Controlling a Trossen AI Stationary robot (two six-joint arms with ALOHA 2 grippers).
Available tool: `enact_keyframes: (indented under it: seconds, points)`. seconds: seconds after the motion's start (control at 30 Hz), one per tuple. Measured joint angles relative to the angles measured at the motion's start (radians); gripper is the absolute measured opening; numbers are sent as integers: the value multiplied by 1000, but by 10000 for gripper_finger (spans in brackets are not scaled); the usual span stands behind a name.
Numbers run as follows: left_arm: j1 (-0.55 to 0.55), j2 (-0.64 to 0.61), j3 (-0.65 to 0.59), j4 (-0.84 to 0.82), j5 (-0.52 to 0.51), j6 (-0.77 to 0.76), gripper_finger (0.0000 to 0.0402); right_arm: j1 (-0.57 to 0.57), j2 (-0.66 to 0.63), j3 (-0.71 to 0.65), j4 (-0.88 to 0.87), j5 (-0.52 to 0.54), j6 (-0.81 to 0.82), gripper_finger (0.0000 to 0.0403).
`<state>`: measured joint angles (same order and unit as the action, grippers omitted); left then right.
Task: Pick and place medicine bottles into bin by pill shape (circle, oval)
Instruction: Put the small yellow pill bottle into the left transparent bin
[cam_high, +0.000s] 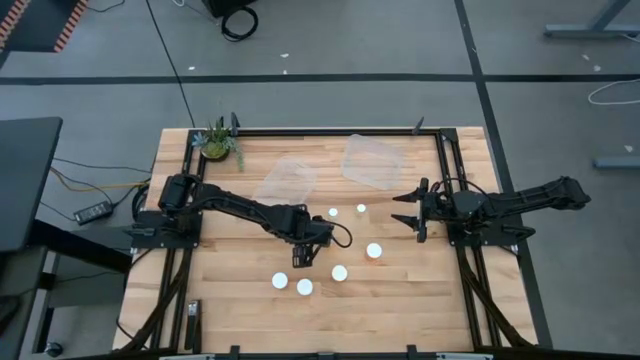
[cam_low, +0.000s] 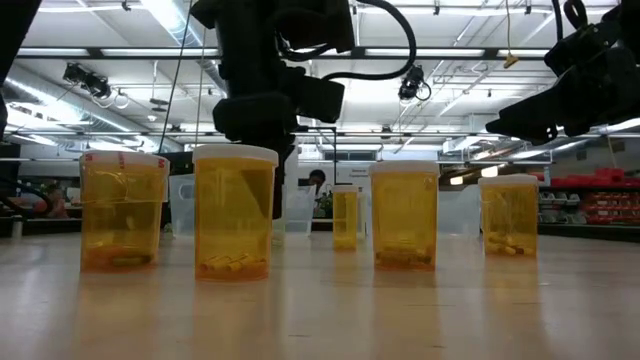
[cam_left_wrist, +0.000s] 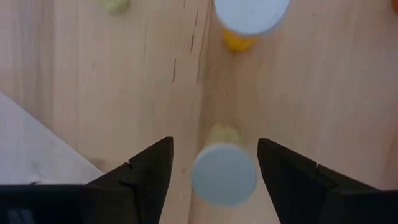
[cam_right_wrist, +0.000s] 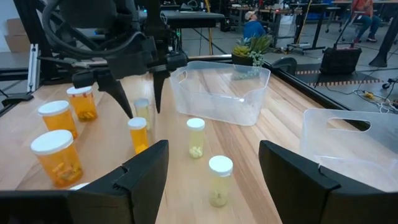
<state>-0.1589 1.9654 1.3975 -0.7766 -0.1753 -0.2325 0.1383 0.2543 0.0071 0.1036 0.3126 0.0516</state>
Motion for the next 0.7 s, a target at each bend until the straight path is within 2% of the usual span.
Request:
enact_keyframes:
  seconds: [0.53, 0.7]
  points:
    - [1, -4, 0, -8, 0, -75, 123, 0, 0, 0, 0, 0, 0, 257]
    - [0, -16, 0, -11, 0, -77, 109, 0, 0, 0, -1, 0, 0, 257]
